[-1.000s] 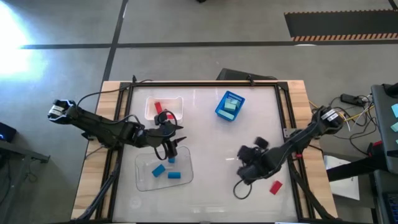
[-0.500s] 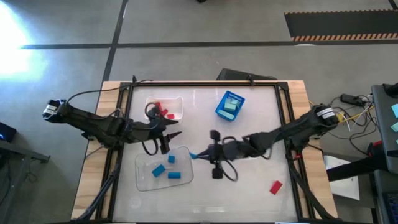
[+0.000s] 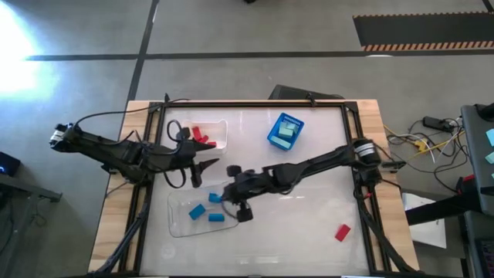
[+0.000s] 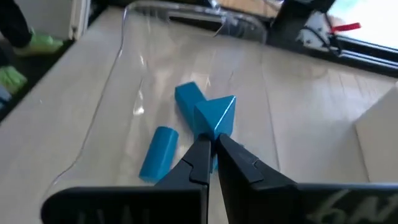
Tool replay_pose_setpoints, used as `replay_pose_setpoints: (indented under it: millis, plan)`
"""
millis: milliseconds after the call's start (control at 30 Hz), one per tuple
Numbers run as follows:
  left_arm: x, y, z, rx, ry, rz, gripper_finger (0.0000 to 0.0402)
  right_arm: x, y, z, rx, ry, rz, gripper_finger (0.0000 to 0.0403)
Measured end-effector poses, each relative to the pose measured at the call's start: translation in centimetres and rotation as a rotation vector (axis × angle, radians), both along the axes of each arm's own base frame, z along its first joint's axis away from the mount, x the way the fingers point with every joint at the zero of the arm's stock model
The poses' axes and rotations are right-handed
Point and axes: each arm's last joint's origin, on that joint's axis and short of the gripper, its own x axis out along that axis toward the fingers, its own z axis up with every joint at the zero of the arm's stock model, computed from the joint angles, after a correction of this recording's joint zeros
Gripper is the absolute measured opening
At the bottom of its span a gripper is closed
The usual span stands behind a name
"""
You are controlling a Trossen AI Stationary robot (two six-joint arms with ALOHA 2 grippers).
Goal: Sort & place blocks by color
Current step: Put the blue block into the transparent bin, then put the red block into the white bin
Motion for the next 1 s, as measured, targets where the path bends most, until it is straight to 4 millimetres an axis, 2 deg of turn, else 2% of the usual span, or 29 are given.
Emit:
replay_pose_setpoints:
  millis: [167, 333, 533, 667, 800, 1000]
  plan:
    - [-0.4, 0.1, 0.3, -0.004, -0.016, 0.000, 0.0195, 2.3, 0.3, -1.4, -0.036, 0.084, 0.011, 0.0008]
    - [-0.5, 0.1, 0.4, -0.006, -0.022, -0.001, 0.0195, 3.7, 0.2, -3.0, -0.058, 0.178, 0.003, 0.0009]
    - [-0.4, 0.1, 0.3, -0.004, -0.015, -0.001, 0.0195, 4.4, 0.4, -3.9, -0.063, 0.224, 0.005, 0.0009]
    - [-0.3, 0.1, 0.3, -0.003, -0.013, -0.001, 0.0195, 4.6, 0.5, -3.8, -0.065, 0.230, 0.006, 0.0010]
    - [-0.3, 0.1, 0.3, -0.003, -0.013, -0.001, 0.0195, 4.6, 0.5, -3.7, -0.058, 0.225, 0.001, 0.0031]
    - [-0.3, 0.1, 0.3, -0.003, -0.013, 0.000, 0.0195, 4.5, 0.4, -2.9, -0.025, 0.216, -0.024, 0.0087]
